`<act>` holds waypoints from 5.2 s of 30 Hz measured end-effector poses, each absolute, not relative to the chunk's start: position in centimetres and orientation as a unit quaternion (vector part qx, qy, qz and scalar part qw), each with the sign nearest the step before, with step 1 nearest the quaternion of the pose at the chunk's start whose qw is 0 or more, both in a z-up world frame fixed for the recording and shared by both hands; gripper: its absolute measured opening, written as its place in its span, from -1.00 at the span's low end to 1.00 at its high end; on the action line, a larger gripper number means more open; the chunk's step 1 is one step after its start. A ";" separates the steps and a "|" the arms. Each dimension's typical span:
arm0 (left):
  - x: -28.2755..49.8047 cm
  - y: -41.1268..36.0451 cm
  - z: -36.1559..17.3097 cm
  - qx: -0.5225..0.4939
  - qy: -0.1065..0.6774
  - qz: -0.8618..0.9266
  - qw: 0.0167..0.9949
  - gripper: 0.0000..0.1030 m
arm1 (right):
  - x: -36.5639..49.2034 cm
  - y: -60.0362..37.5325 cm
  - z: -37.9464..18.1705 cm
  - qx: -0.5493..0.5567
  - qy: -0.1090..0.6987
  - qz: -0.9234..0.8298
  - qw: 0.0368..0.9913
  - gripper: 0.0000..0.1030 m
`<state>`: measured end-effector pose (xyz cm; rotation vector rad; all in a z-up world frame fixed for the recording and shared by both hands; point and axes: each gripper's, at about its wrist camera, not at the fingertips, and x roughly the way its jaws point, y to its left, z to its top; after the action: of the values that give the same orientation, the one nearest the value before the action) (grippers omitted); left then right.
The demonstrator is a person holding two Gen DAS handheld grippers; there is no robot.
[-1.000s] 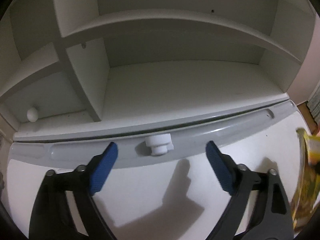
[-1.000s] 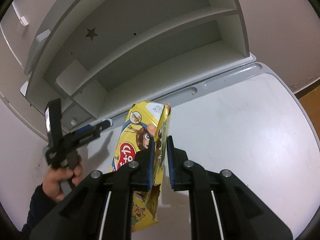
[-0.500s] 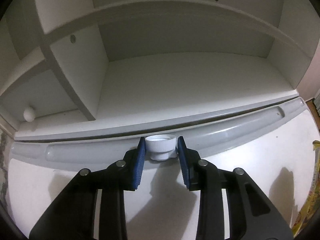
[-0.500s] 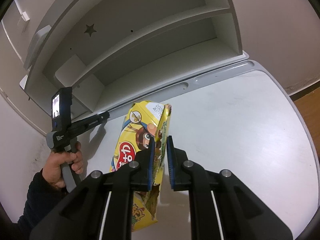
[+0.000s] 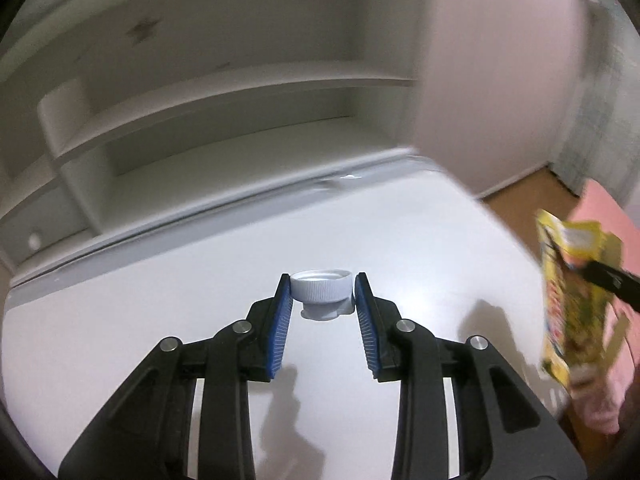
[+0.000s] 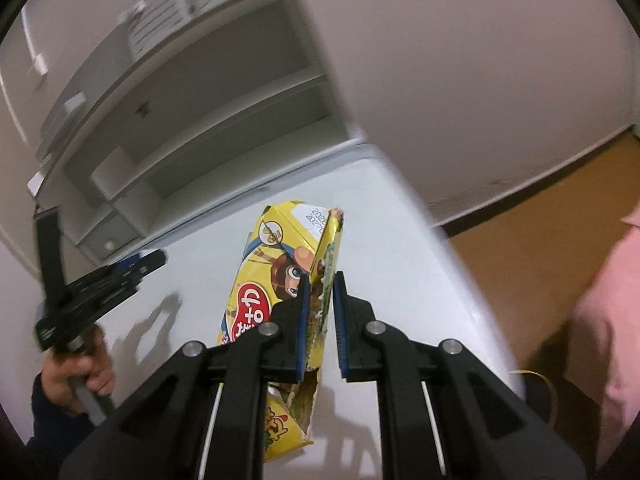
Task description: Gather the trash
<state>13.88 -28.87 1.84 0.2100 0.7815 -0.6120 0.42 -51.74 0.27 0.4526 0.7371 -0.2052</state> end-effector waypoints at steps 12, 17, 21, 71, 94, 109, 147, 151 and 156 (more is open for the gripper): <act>-5.9 -43.5 1.8 0.168 0.316 -0.480 0.801 -0.40 | -19.2 -61.6 -2.2 0.241 0.329 -0.271 0.872 -0.77; -11.9 -48.8 -0.4 0.199 0.320 -0.535 0.756 -0.40 | -24.5 -64.0 -5.3 0.260 0.334 -0.315 0.850 -0.77; -13.3 -51.3 -3.2 0.223 0.316 -0.555 0.736 -0.40 | -27.1 -65.7 -8.4 0.274 0.346 -0.340 0.831 -0.77; -11.4 -59.3 -15.2 0.236 0.382 -0.590 0.671 0.75 | -26.6 -70.3 -17.1 0.276 0.410 -0.374 0.785 0.31; 3.5 -28.0 1.6 0.123 0.326 -0.321 0.881 0.86 | -3.9 -48.3 -1.8 0.108 0.358 -0.113 0.921 0.49; 7.9 -7.1 1.2 0.067 0.347 -0.092 0.931 0.86 | 5.9 -30.9 -1.2 0.033 0.369 0.044 0.928 0.51; 7.7 -5.9 0.8 0.056 0.352 -0.075 0.931 0.86 | 5.9 -30.2 -1.8 0.027 0.379 0.036 0.924 0.51; 7.8 -5.8 0.8 0.056 0.352 -0.075 0.931 0.86 | 5.8 -30.1 -1.9 0.026 0.380 0.036 0.924 0.51; 7.8 -5.8 0.7 0.056 0.353 -0.076 0.931 0.86 | 5.8 -30.1 -1.9 0.024 0.380 0.036 0.924 0.51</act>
<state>7.77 -5.81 0.75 0.1146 0.7218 -0.1554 5.84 -30.10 -1.94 0.0487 0.7794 0.0732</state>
